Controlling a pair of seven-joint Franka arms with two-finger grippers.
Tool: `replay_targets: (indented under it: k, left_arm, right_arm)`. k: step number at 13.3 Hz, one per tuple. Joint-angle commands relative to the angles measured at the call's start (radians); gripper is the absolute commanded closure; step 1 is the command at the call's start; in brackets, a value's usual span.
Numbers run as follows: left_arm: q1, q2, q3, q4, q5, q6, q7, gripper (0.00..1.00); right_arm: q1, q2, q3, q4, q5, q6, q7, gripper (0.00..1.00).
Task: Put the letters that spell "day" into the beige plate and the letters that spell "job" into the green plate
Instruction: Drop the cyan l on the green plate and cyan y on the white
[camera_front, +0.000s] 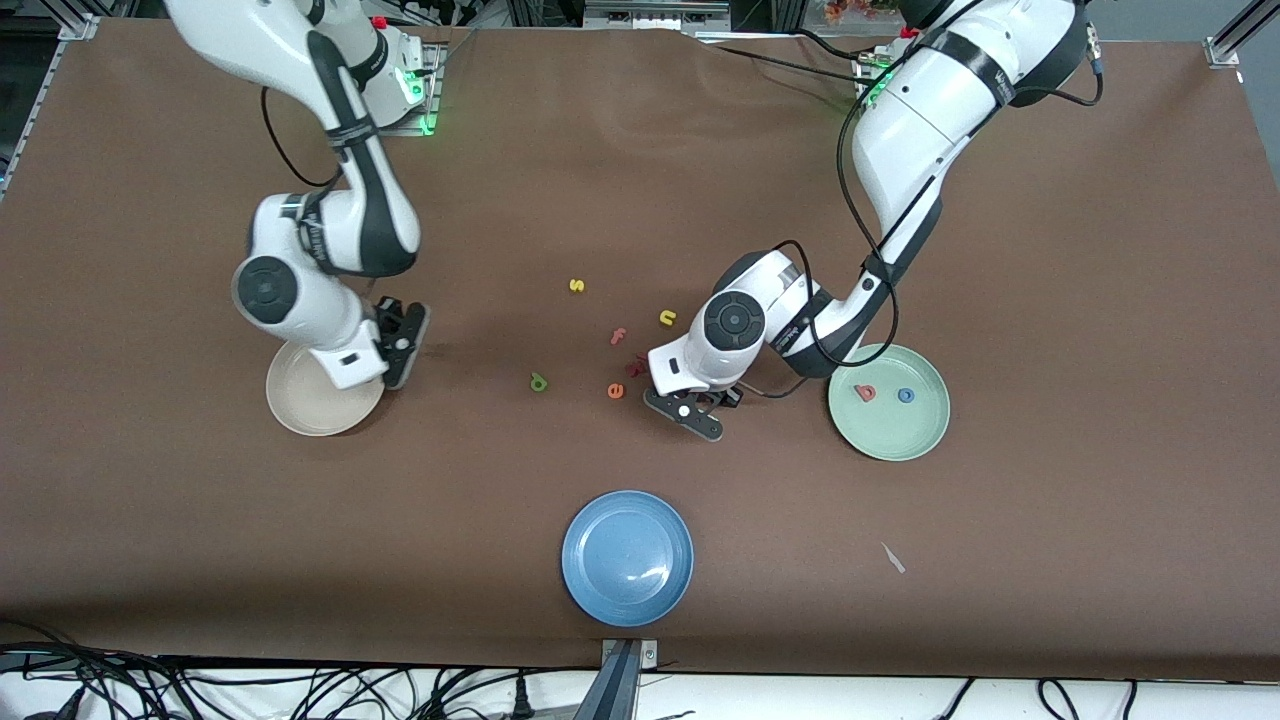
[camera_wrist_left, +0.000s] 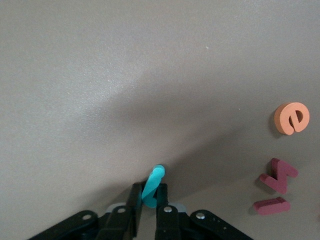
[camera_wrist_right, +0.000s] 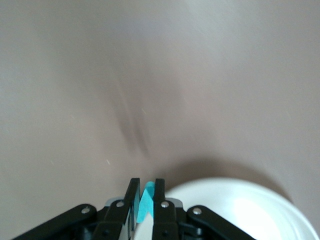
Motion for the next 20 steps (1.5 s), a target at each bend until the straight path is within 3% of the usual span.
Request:
replay_targets:
  k: [1,4,5,6,10,14,17,18,19,20]
  left_arm:
    - [0.011,-0.012,0.003,0.027,0.032,-0.014,-0.002,1.0]
    - [0.082,-0.086,-0.005,0.029,0.032,-0.145,0.034,1.0]
    - [0.109,-0.116,-0.005,0.027,0.025,-0.211,0.086,1.0]
    - [0.152,-0.141,-0.005,0.026,0.025,-0.292,0.16,1.0]
    - [0.289,-0.178,-0.002,0.006,0.032,-0.449,0.393,1.0]
    - [0.373,-0.154,0.001,-0.055,0.034,-0.416,0.407,1.0]
    - [0.344,-0.129,0.006,-0.054,0.034,-0.333,0.389,0.96]
    - [0.352,-0.12,0.012,-0.06,0.034,-0.312,0.389,0.66]
    - [0.364,-0.117,0.014,-0.06,0.032,-0.311,0.398,0.01]
    - [0.375,-0.121,0.012,-0.06,0.032,-0.317,0.406,0.0]
  right_arm:
    - [-0.043,0.0,-0.024,0.004,0.029,-0.019,0.004,1.0]
    - [-0.094,0.014,-0.027,0.018,0.029,-0.019,0.11,1.0]
    - [-0.098,0.014,-0.027,0.019,0.029,-0.017,0.151,0.55]
    - [-0.101,0.023,-0.028,0.024,0.029,-0.016,0.184,0.01]
    - [-0.108,0.025,-0.027,0.056,0.031,-0.02,0.257,0.0]
    - [-0.037,0.025,-0.018,0.084,0.032,-0.019,0.568,0.0]
    - [0.061,0.026,-0.018,0.098,0.032,-0.013,0.902,0.0]
    - [0.081,0.028,-0.018,0.101,0.041,-0.013,0.981,0.0]
    - [0.102,0.034,-0.005,0.107,0.085,-0.008,1.045,0.0]
    - [0.119,0.058,0.011,0.116,0.127,0.018,1.098,0.0]
